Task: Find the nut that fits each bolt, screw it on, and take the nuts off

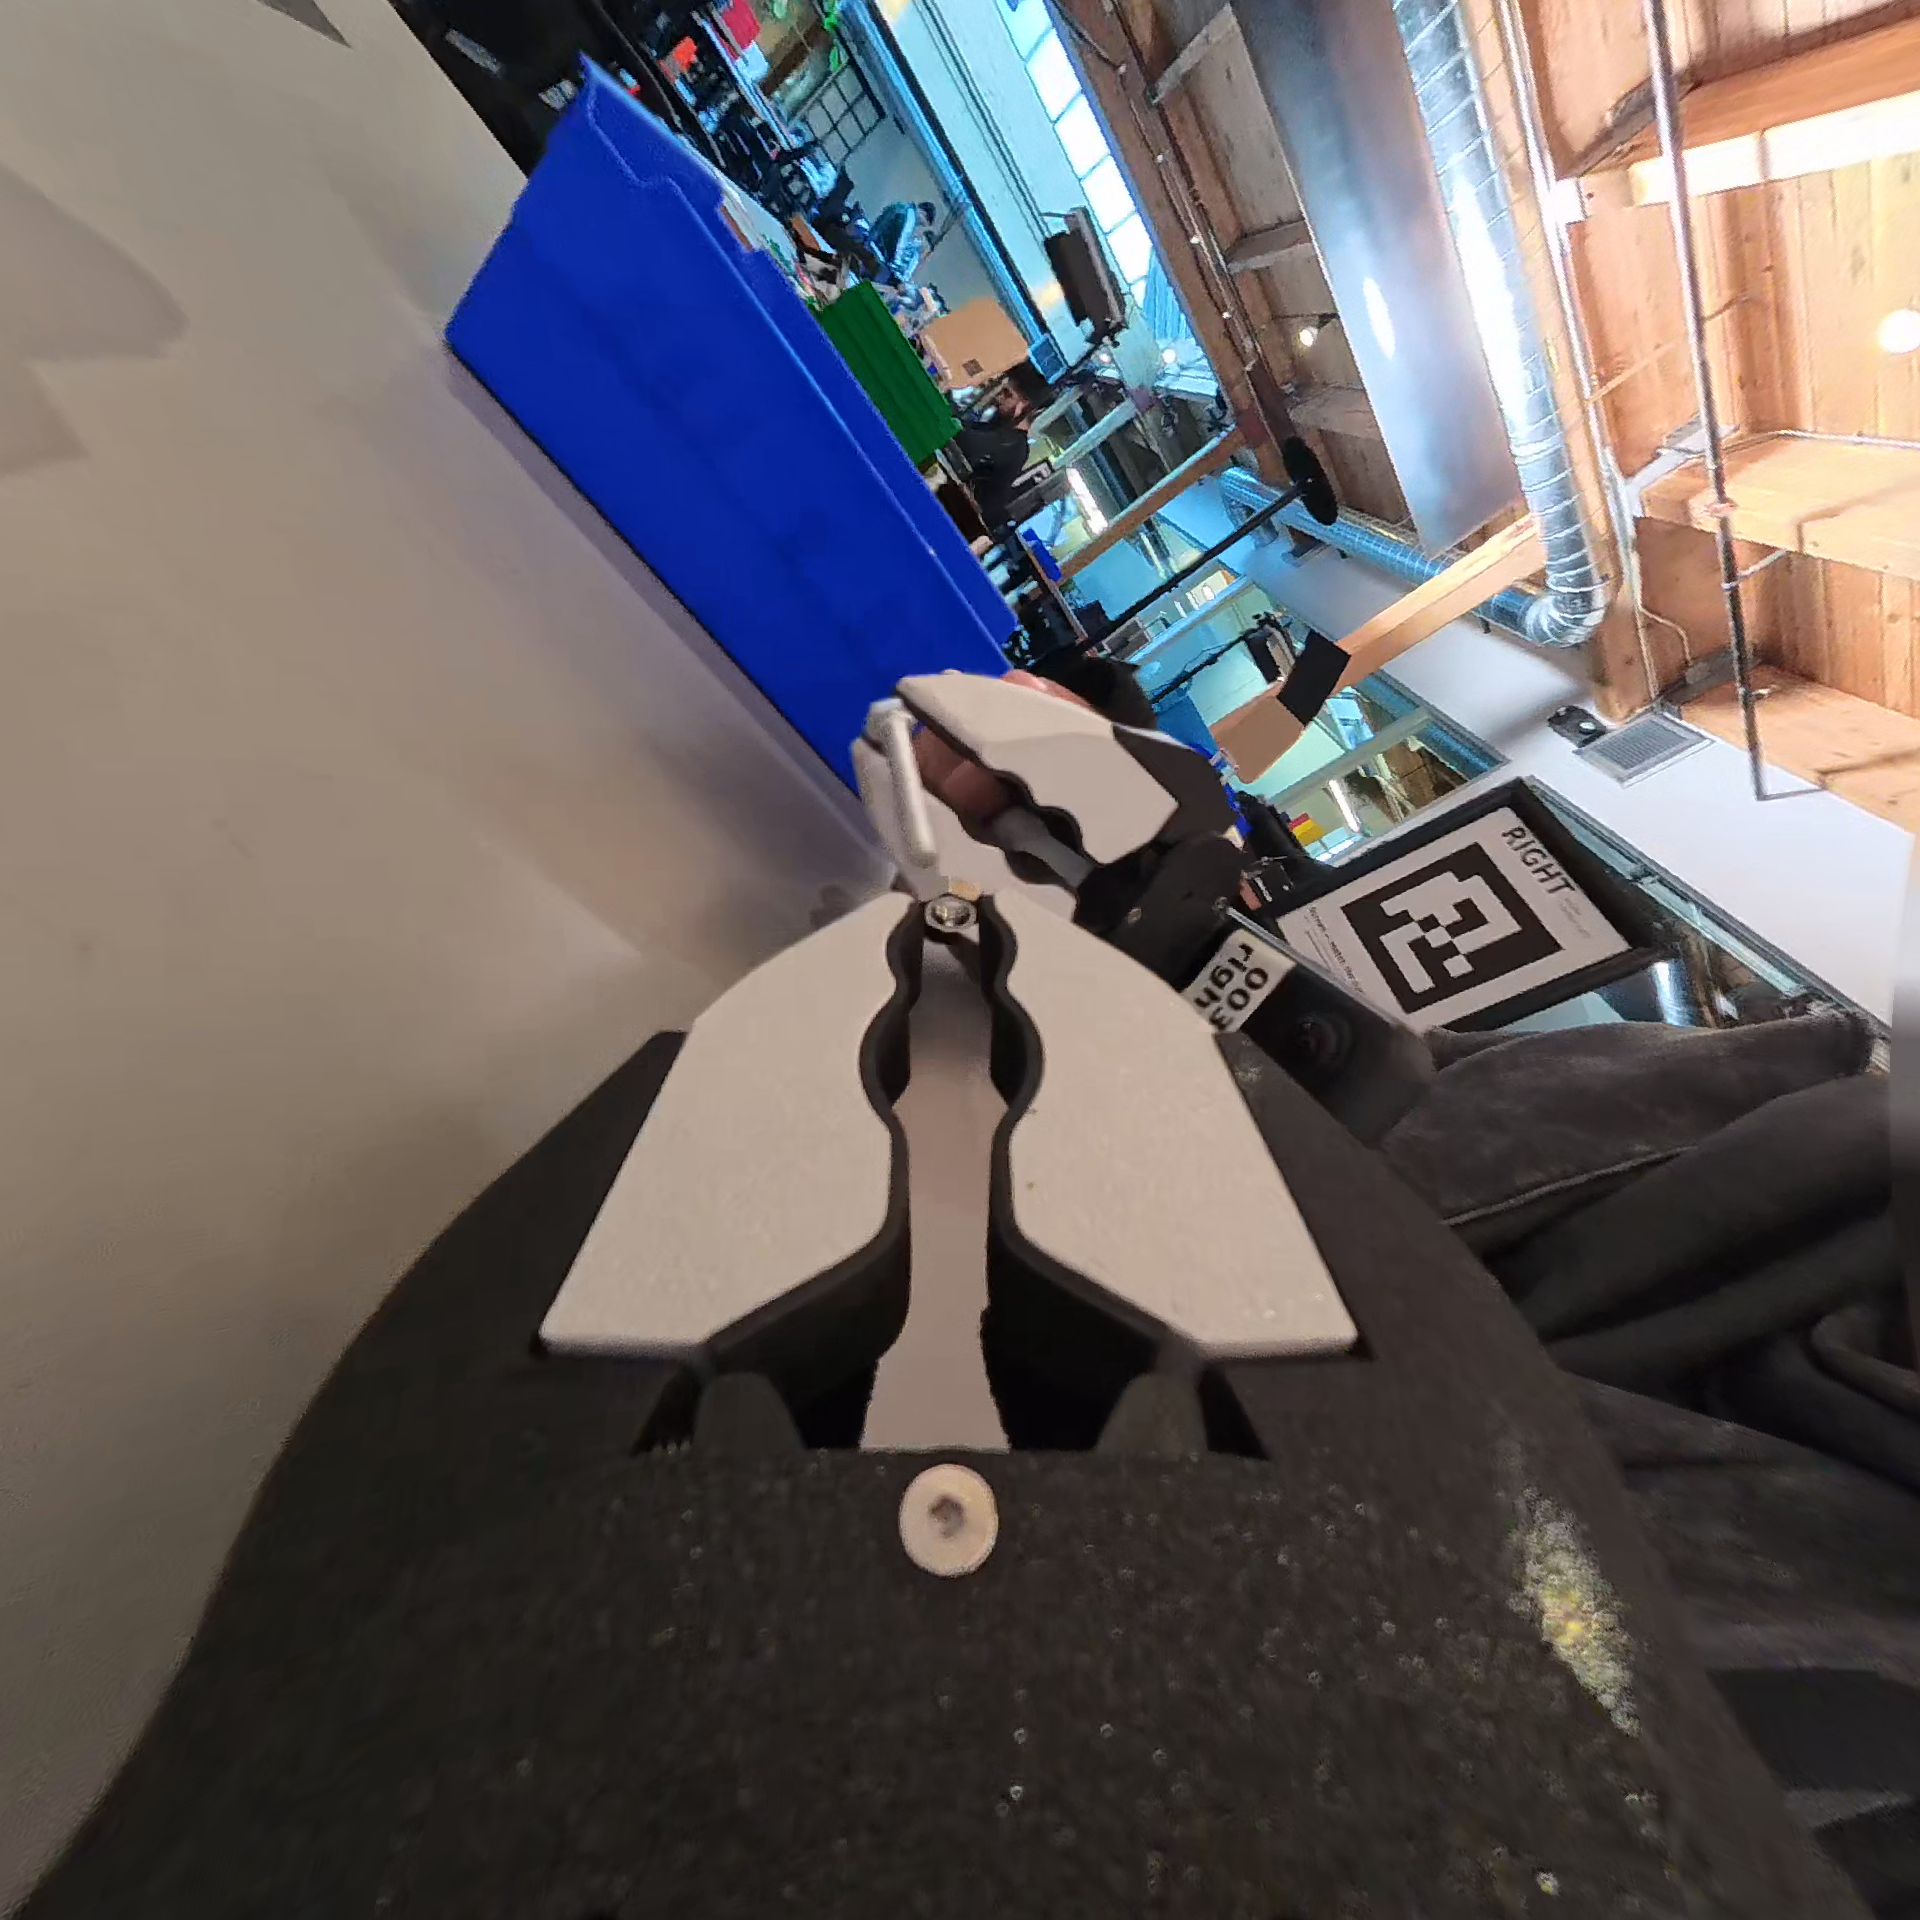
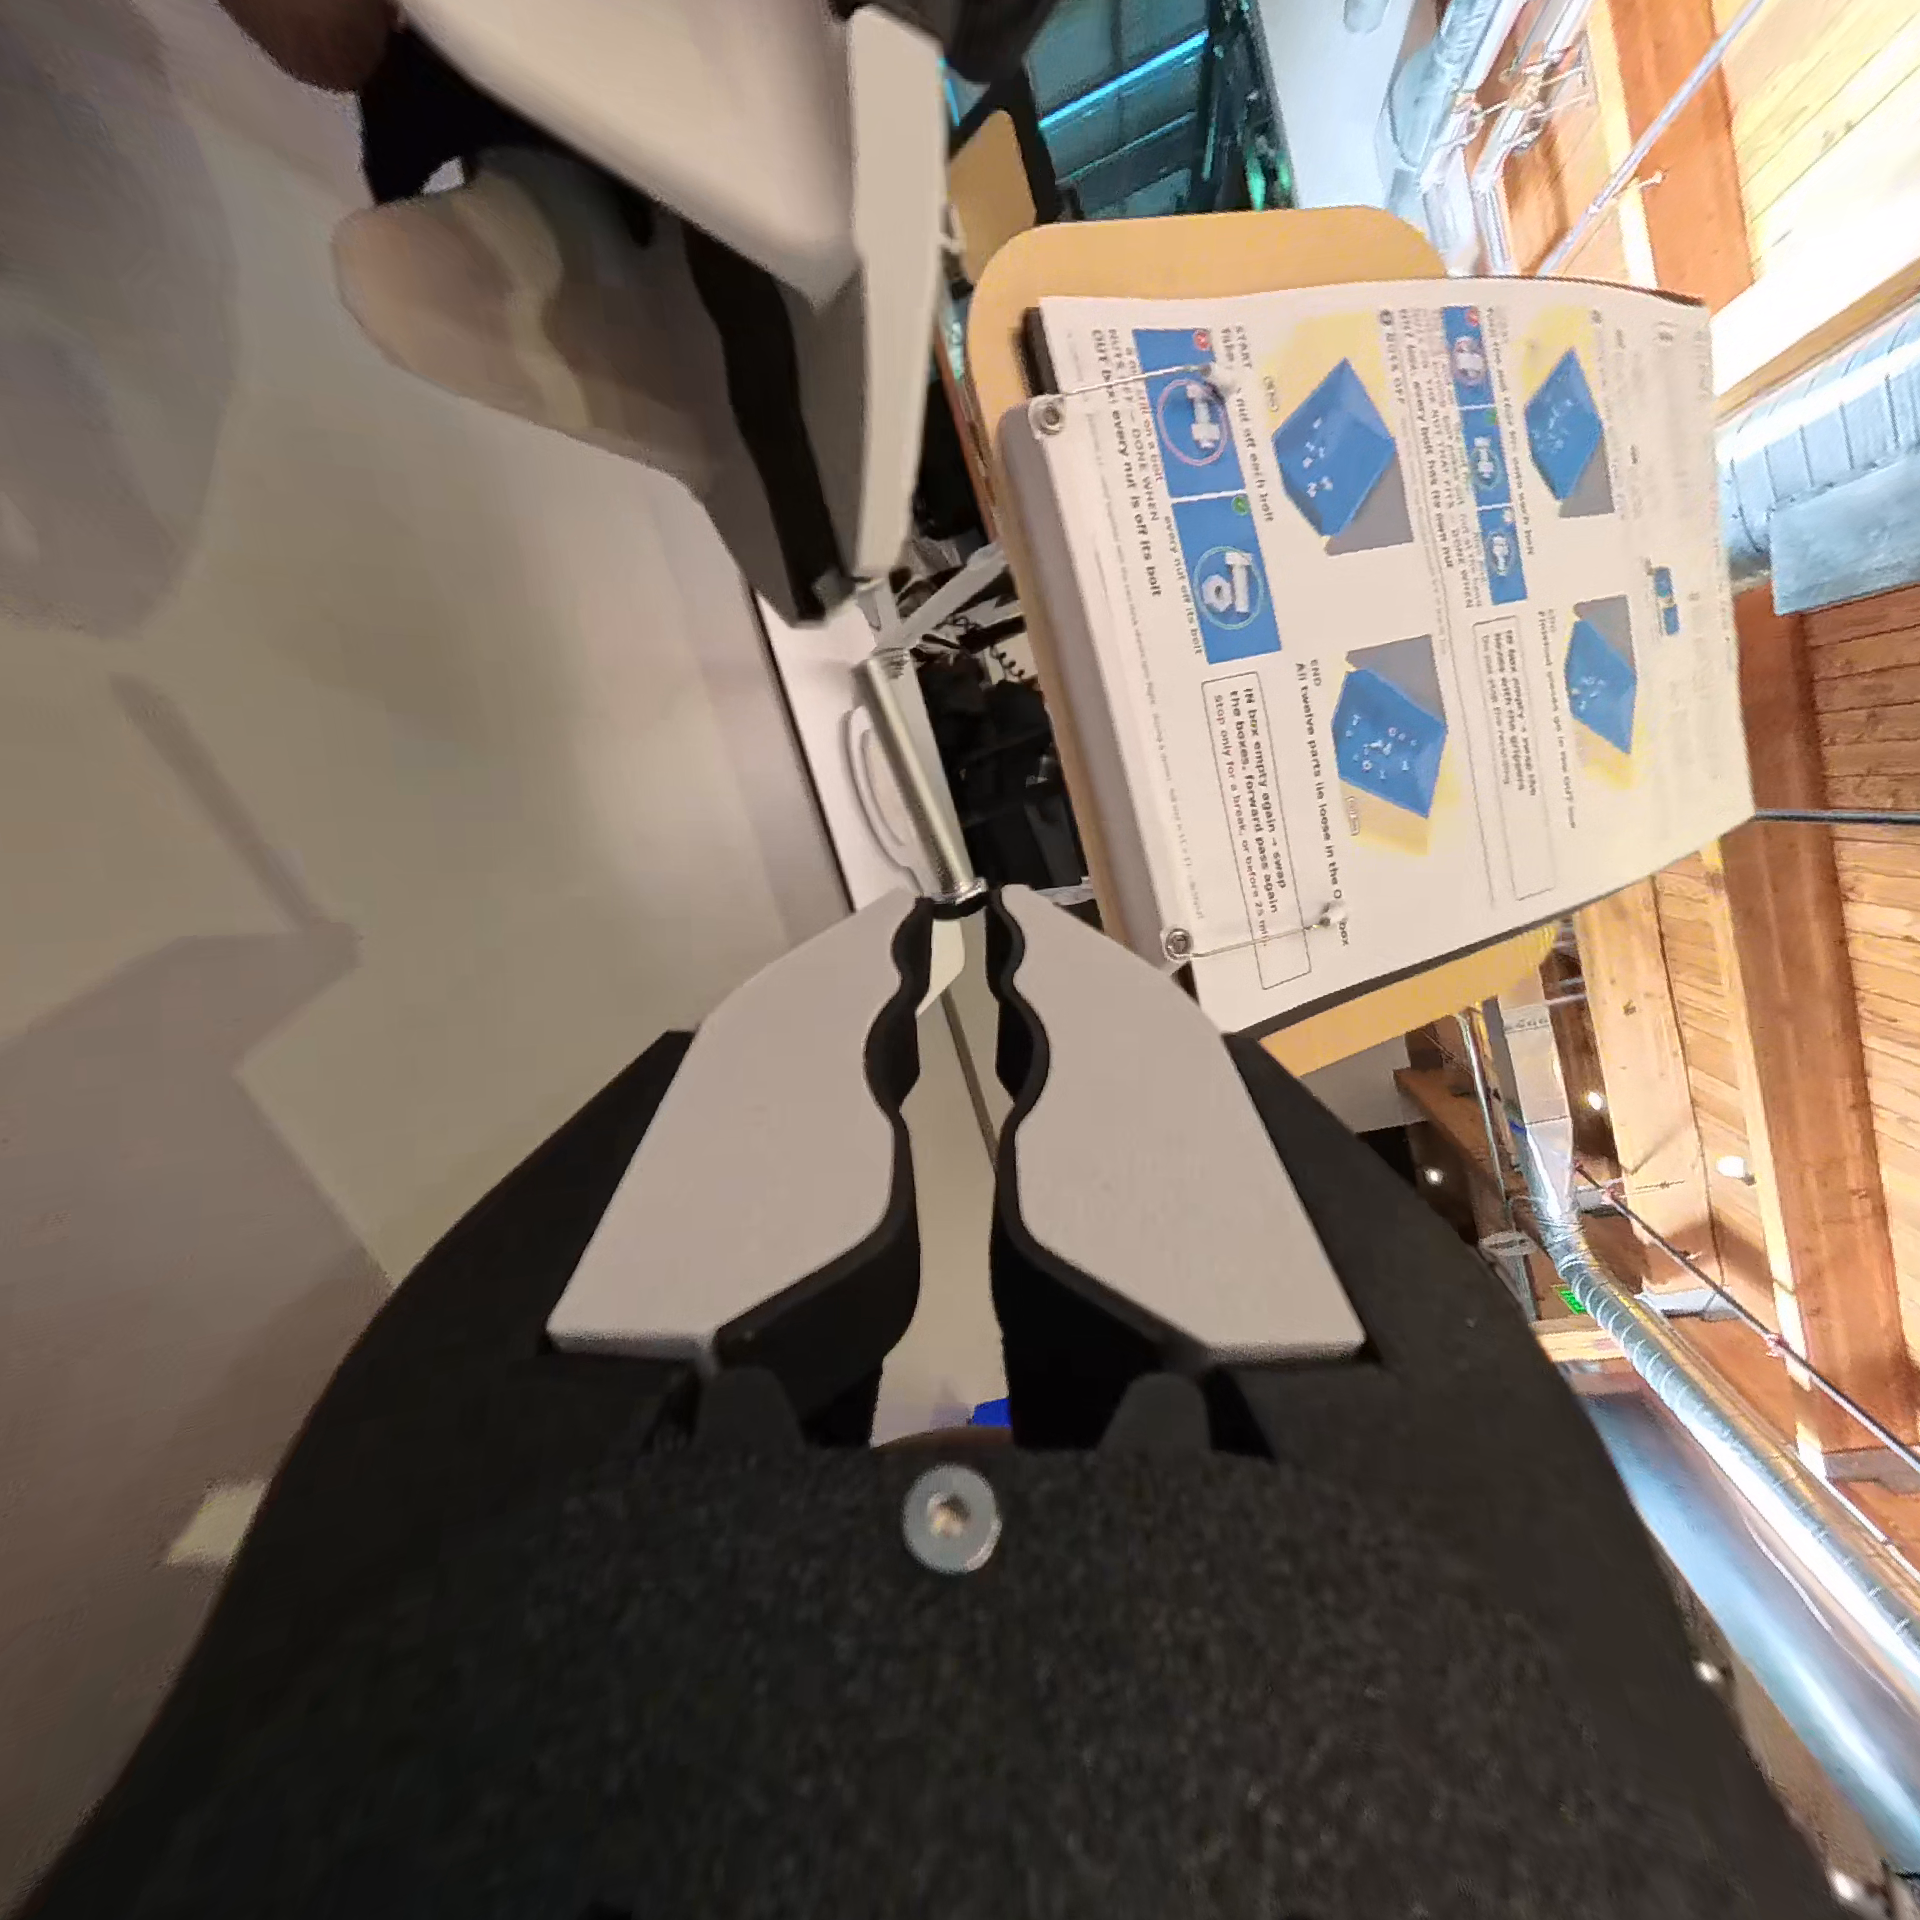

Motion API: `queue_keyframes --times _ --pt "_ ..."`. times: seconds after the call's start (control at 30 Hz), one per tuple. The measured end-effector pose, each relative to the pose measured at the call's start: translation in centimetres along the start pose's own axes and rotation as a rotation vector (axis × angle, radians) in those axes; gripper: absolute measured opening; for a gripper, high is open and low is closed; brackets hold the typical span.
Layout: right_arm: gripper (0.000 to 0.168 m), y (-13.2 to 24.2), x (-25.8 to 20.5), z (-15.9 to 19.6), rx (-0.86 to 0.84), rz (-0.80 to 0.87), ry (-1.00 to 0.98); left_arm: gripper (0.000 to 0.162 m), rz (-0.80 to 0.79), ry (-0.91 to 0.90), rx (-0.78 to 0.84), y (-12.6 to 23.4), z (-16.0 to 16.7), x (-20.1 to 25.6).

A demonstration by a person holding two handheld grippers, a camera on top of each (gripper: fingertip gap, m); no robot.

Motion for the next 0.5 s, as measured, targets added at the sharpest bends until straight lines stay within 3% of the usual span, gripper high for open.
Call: queue_keyframes --times 0.5 --pt "0.01 0.6 -0.1 -1.1 0.035 0.014 0.04 0.009 0.006 0.016 -0.007 0.0 0.6 -0.1"
Point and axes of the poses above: each gripper's, where its closed fingertips meet, y back along the fingers, z out of its underside, x = y × z across the jaws, the point moved 2 cm from there along y, back along the fingers, and after that the axes turned 12 degrees about z, right-handed, at the moved point
